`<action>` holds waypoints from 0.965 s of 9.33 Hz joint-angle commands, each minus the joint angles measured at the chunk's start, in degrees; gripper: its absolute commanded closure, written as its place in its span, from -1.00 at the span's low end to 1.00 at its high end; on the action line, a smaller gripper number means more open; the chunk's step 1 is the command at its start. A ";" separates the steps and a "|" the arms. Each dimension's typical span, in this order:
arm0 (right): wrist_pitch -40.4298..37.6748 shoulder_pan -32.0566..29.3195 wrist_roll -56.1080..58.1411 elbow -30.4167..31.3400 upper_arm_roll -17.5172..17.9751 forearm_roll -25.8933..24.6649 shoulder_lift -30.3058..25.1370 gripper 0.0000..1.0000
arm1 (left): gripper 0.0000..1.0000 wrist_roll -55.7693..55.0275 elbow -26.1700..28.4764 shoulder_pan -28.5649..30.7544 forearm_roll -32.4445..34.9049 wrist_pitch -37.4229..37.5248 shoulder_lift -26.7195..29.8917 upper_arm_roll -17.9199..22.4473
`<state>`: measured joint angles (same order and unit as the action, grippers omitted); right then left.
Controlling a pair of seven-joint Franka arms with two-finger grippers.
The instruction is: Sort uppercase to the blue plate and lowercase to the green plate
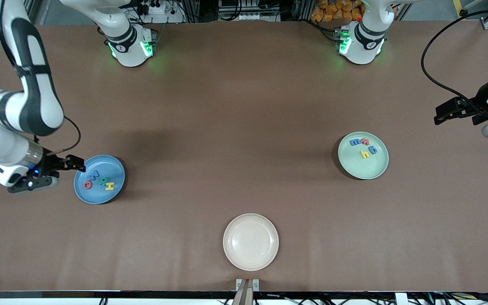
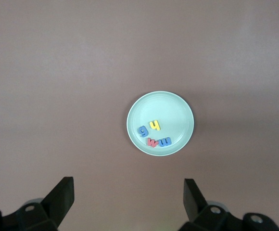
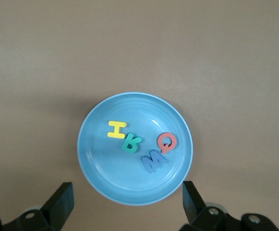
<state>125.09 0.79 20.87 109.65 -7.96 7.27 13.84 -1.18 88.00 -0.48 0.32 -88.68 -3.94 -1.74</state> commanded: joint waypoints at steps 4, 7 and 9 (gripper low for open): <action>-9.74 -1.86 -8.56 -0.98 5.77 -5.77 -14.10 -1.00 | -1.00 1.43 -0.01 -0.14 -0.23 0.44 1.22 0.86; -18.78 -0.79 -10.23 -9.59 5.59 -6.66 -13.93 -1.00 | -1.00 1.53 -1.25 0.04 -0.58 0.52 1.13 0.86; -26.19 -0.79 -11.98 -17.17 5.85 -6.92 -13.75 -1.00 | -1.00 1.35 -0.90 -0.14 -0.41 0.52 1.30 0.77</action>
<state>102.94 -0.18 11.01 97.60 -2.46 1.64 -0.72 -1.14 87.00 -0.43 0.32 -88.62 -3.35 -1.26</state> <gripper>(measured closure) 0.000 0.000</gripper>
